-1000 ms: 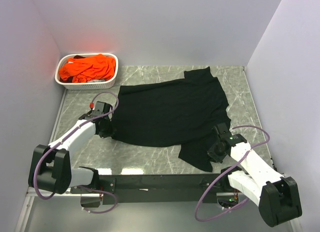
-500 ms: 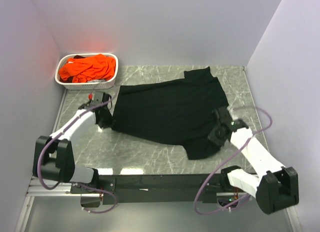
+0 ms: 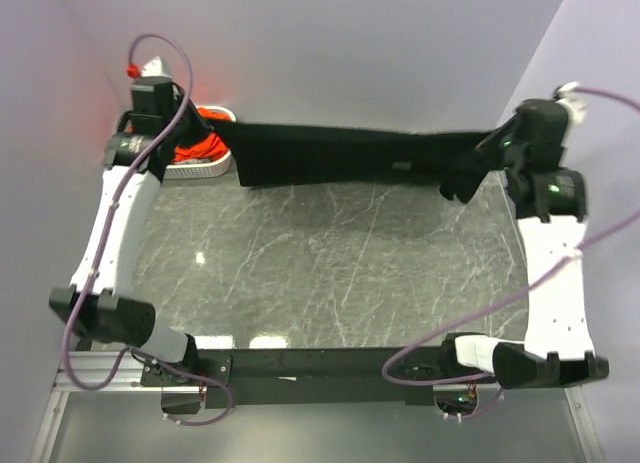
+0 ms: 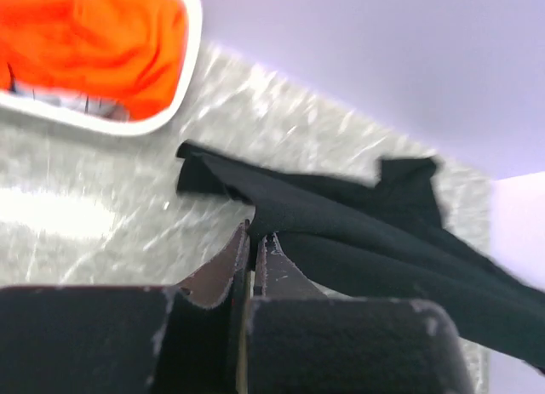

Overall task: Fold and stack the t-shirts
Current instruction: Flatten the tshirt out

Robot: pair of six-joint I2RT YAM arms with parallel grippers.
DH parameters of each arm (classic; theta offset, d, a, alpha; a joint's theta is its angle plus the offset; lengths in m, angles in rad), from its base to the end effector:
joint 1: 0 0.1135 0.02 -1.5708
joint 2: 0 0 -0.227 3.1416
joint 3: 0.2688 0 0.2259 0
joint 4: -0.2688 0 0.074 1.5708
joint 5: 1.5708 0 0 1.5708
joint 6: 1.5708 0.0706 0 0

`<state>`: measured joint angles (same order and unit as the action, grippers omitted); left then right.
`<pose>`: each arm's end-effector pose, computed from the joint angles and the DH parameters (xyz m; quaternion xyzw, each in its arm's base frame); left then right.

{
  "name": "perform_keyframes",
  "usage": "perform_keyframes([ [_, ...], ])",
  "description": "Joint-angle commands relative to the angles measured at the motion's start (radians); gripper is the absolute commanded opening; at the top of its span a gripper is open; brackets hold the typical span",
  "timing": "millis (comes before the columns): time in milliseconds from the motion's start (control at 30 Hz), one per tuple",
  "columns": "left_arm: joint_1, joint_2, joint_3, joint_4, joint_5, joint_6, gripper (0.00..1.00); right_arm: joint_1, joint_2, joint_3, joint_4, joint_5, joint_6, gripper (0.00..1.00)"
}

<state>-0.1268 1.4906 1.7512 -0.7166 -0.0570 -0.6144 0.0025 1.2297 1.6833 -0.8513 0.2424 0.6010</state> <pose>0.3244 -0.0373 0.3902 -0.2194 0.8196 -0.1690 0.5016 0.2450 -0.0163 0.4216 0.3077 0.7703 0.0671 0.5545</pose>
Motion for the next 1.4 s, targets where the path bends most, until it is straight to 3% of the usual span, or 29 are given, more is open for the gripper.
perform_keyframes([
  [0,0.015,-0.166,0.065,0.011,-0.041,0.076,0.01,-0.041,-0.108,0.139,0.021,0.066,-0.133,0.0],
  [167,0.013,-0.416,0.025,0.11,-0.076,0.119,0.0,-0.042,-0.275,0.159,0.075,0.093,-0.279,0.0],
  [267,0.013,-0.499,0.056,0.088,-0.092,0.133,0.0,-0.044,-0.386,0.15,0.109,0.092,-0.339,0.0],
  [433,-0.017,-0.579,0.077,0.068,-0.129,0.134,0.0,-0.032,-0.507,0.164,0.132,0.095,-0.435,0.0],
  [633,-0.034,-0.572,0.035,0.069,-0.123,0.156,0.0,-0.007,-0.487,0.165,0.156,0.006,-0.527,0.0],
  [800,-0.034,-0.501,-0.126,0.132,-0.113,0.156,0.0,-0.007,-0.386,0.05,0.202,-0.115,-0.56,0.0],
  [1033,-0.025,-0.314,-0.487,0.409,-0.126,0.136,0.0,-0.007,-0.23,-0.339,0.48,-0.212,-0.583,0.0],
  [1200,0.026,-0.037,-0.55,0.616,-0.084,0.1,0.0,-0.007,0.0,-0.473,0.707,-0.235,-0.584,0.0],
  [1367,0.053,0.285,-0.437,0.706,-0.024,0.11,0.0,-0.007,0.306,-0.436,0.819,-0.239,-0.592,0.0],
])
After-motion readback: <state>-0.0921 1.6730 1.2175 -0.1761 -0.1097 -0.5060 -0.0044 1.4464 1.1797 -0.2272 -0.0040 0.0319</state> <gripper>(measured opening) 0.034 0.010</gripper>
